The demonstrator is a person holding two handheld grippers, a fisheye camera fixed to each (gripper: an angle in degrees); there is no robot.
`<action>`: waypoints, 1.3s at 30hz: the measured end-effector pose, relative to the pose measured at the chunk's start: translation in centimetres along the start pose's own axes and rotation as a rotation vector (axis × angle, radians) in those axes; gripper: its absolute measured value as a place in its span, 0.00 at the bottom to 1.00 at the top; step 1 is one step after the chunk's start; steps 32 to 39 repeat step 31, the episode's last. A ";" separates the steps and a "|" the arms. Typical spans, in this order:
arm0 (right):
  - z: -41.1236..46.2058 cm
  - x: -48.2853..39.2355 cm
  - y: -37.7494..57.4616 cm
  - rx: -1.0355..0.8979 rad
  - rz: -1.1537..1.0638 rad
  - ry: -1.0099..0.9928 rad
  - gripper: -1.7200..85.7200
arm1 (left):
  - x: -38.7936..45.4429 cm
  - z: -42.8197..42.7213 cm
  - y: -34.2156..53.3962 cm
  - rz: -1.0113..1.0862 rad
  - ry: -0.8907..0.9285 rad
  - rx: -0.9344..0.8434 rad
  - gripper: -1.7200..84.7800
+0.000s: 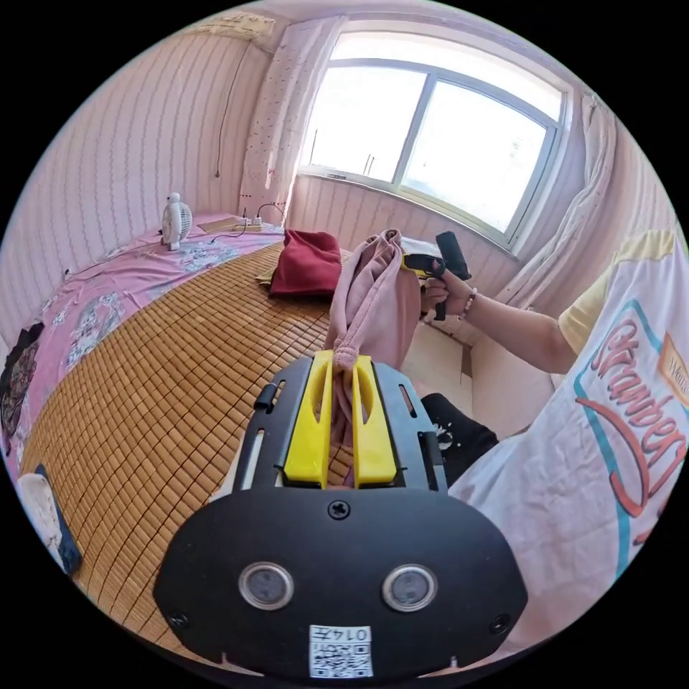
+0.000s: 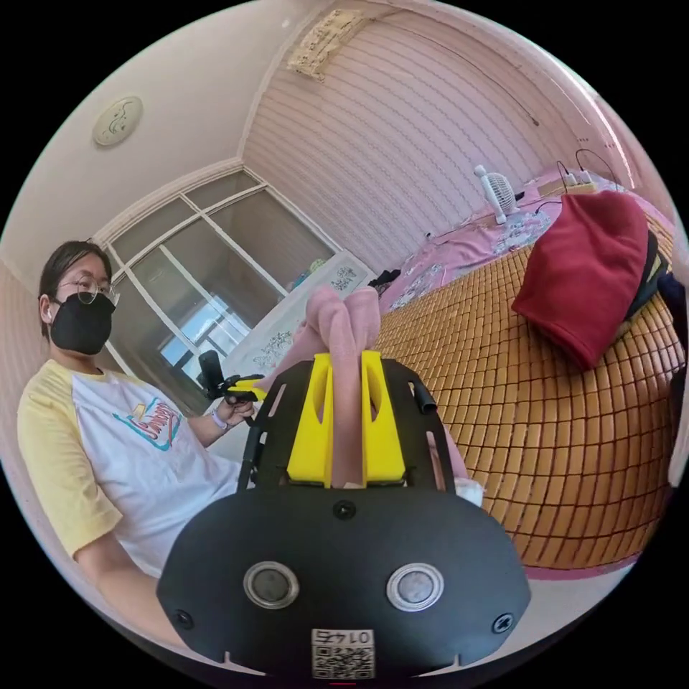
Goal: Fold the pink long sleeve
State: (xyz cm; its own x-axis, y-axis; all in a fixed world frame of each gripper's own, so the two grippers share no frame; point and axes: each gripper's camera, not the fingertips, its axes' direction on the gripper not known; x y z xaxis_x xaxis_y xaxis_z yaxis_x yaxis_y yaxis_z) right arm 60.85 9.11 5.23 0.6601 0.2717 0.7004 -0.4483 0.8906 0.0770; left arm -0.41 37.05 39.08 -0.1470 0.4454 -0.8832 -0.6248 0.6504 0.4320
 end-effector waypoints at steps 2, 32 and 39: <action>-2.5 -0.7 -4.2 -0.065 -0.063 0.102 0.09 | -1.4 4.0 -5.0 0.004 0.119 0.020 0.07; 13.2 -7.0 22.0 -0.254 0.302 0.563 0.15 | -5.7 -8.9 6.7 -0.461 -0.147 -0.028 0.09; 13.2 -7.0 22.0 -0.254 0.302 0.563 0.15 | -5.7 -8.9 6.7 -0.461 -0.147 -0.028 0.09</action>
